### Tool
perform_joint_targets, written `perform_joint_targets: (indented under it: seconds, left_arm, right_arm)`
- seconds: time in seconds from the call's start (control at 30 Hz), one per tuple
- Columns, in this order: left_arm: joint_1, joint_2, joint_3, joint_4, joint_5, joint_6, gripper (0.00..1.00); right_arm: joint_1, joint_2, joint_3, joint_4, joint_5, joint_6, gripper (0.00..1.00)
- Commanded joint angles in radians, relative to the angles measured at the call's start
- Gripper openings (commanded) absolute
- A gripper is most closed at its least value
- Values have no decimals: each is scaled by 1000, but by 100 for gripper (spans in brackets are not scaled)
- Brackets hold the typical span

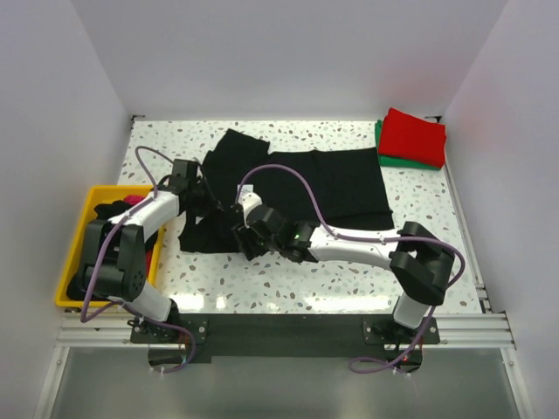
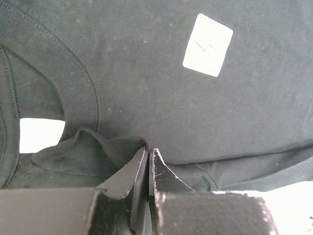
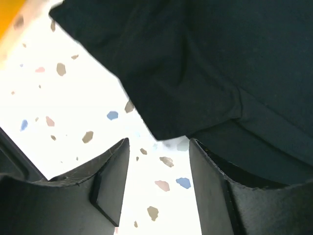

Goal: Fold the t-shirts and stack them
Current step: Fold the tshirt

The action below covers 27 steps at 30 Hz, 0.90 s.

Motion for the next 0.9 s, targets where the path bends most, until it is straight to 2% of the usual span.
perform_joint_targets:
  seconds: [0.0, 0.23, 0.63, 0.73, 0.77, 0.87]
  left_arm:
    - [4, 14, 45, 23, 18, 13, 8]
    - [5, 20, 60, 17, 20, 15, 8]
    - [7, 26, 74, 12, 26, 15, 8]
    - [5, 28, 79, 7, 27, 15, 7]
    - [5, 26, 79, 7, 27, 16, 7]
    - [7, 26, 82, 4, 27, 18, 7]
  right_arm:
    - [47, -2, 41, 24, 62, -178, 57]
    - [101, 96, 107, 2, 128, -322, 57]
    - [107, 223, 188, -7, 263, -377, 56]
    - [106, 248, 205, -5, 306, -377, 47]
    - [106, 251, 205, -5, 316, -377, 39]
    - [107, 248, 207, 4, 361, -376, 28]
